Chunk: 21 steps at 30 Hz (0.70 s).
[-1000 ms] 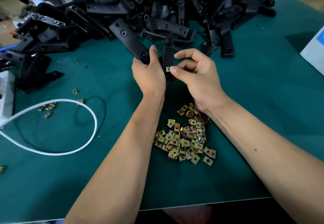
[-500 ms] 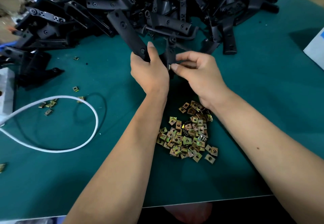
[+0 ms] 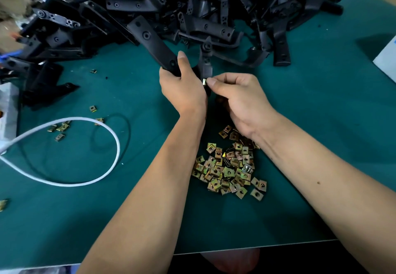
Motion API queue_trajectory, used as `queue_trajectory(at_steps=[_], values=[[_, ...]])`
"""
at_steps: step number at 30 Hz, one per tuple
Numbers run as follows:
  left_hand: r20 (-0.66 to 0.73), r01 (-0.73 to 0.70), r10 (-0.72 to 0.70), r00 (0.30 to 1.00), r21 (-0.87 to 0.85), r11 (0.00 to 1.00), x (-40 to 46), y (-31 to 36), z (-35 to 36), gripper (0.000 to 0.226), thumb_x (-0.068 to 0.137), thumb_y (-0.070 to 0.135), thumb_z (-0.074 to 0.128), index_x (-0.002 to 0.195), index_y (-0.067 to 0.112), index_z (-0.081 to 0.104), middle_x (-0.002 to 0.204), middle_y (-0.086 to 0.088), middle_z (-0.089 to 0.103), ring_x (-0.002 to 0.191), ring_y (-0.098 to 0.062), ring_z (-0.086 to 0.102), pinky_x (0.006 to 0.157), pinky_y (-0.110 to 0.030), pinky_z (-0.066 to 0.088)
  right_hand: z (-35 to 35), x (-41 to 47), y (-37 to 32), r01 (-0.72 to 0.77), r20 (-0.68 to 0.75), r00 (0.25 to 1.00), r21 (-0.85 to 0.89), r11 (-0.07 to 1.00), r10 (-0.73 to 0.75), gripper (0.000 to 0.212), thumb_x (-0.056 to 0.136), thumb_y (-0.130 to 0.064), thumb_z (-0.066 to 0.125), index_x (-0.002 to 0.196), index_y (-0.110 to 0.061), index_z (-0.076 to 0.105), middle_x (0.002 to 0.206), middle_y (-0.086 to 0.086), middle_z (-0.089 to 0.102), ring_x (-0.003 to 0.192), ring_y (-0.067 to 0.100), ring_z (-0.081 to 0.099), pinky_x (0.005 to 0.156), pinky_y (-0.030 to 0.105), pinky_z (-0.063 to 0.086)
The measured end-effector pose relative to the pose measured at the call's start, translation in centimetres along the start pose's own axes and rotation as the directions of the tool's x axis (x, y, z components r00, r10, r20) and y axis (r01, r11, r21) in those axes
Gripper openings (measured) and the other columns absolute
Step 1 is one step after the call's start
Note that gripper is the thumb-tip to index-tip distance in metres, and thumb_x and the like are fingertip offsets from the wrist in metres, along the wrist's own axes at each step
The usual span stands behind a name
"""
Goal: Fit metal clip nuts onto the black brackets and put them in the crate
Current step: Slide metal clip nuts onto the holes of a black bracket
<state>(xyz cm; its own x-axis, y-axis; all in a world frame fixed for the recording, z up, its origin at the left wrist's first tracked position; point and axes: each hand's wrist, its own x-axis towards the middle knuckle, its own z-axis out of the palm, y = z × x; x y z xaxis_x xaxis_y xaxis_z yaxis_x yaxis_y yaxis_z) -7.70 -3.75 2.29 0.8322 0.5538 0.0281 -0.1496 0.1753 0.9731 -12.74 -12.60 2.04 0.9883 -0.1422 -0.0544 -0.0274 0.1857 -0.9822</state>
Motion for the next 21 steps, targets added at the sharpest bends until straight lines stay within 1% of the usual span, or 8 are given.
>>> queue_trajectory(at_steps=[5,7,9,11,13,15,18,21], values=[[0.001,-0.060,0.060,0.998,0.042,0.997,-0.1,0.0,-0.1,0.027,0.103,0.028,0.061,0.081,0.015,0.051,0.073,0.007,0.056,0.060,-0.002,0.051,0.060,-0.014,0.041,-0.5,0.1,0.1,-0.011,0.068,0.998,0.004,1.000,0.011,0.011,0.095,-0.011,0.071,0.086,-0.007,0.076,0.082,0.006,0.071,0.085,0.016,0.063,0.088,0.036,0.050],[0.041,-0.089,0.085,0.995,0.081,0.993,0.2,-0.2,-0.3,0.028,0.102,0.030,0.061,0.080,0.016,0.052,0.074,0.007,0.057,0.062,-0.002,0.051,0.060,-0.013,0.041,-1.1,0.6,-0.1,0.042,0.078,0.997,-0.153,0.987,-0.031,0.009,0.094,-0.015,0.074,0.089,-0.011,0.079,0.086,0.004,0.074,0.086,0.013,0.065,0.091,0.037,0.052],[0.113,-0.091,0.077,0.991,0.120,0.989,0.5,-0.4,-0.3,0.028,0.102,0.032,0.061,0.079,0.019,0.051,0.073,0.009,0.057,0.059,0.001,0.050,0.059,-0.014,0.040,-2.2,1.1,-0.7,0.115,0.115,0.990,-0.344,0.932,-0.080,0.008,0.094,-0.022,0.075,0.093,-0.016,0.081,0.086,-0.001,0.077,0.080,0.007,0.064,0.081,0.031,0.054],[0.155,-0.078,0.057,0.986,0.129,0.989,0.8,-0.4,-0.2,0.030,0.101,0.032,0.063,0.076,0.021,0.049,0.070,0.011,0.053,0.055,0.003,0.047,0.057,-0.015,0.039,-3.6,1.4,-1.8,0.163,0.217,0.973,-0.425,0.890,-0.075,0.014,0.094,-0.029,0.075,0.094,-0.016,0.080,0.083,0.000,0.075,0.074,0.009,0.062,0.072,0.026,0.053],[0.141,-0.068,0.055,0.989,0.091,0.994,1.4,-0.2,-0.5,0.031,0.100,0.029,0.064,0.074,0.020,0.049,0.069,0.011,0.051,0.056,0.002,0.046,0.060,-0.018,0.040,-5.0,1.5,-2.9,0.258,0.402,0.915,-0.537,0.803,-0.025,0.015,0.091,-0.030,0.078,0.094,-0.016,0.080,0.084,0.002,0.076,0.074,0.013,0.065,0.071,0.025,0.054],[0.114,-0.029,0.026,0.993,0.023,0.999,2.2,0.0,-0.9,0.031,0.100,0.026,0.064,0.074,0.019,0.048,0.070,0.009,0.051,0.063,-0.005,0.048,0.066,-0.026,0.043,-5.9,1.3,-3.6,0.355,0.555,0.825,-0.654,0.668,0.105,0.014,0.084,-0.028,0.085,0.095,-0.021,0.081,0.087,0.000,0.077,0.076,0.011,0.067,0.072,0.022,0.052],[0.104,0.081,-0.072,0.992,-0.077,0.994,2.9,0.0,-1.4,0.032,0.099,0.025,0.063,0.075,0.018,0.044,0.074,0.001,0.047,0.073,-0.019,0.046,0.069,-0.041,0.041,-5.7,1.0,-3.8,0.415,0.625,0.749,-0.700,0.581,0.219,0.018,0.079,-0.032,0.088,0.096,-0.028,0.081,0.090,-0.004,0.075,0.080,0.011,0.067,0.072,0.022,0.050],[0.170,0.112,-0.094,0.981,-0.099,0.989,2.6,0.1,-1.6,0.029,0.097,0.031,0.066,0.079,0.019,0.048,0.073,0.006,0.048,0.073,-0.017,0.047,0.071,-0.040,0.044,-4.7,0.7,-3.4,0.472,0.642,0.730,-0.722,0.506,0.237,0.014,0.077,-0.033,0.089,0.087,-0.032,0.080,0.090,-0.007,0.072,0.081,0.006,0.067,0.072,0.021,0.051]])
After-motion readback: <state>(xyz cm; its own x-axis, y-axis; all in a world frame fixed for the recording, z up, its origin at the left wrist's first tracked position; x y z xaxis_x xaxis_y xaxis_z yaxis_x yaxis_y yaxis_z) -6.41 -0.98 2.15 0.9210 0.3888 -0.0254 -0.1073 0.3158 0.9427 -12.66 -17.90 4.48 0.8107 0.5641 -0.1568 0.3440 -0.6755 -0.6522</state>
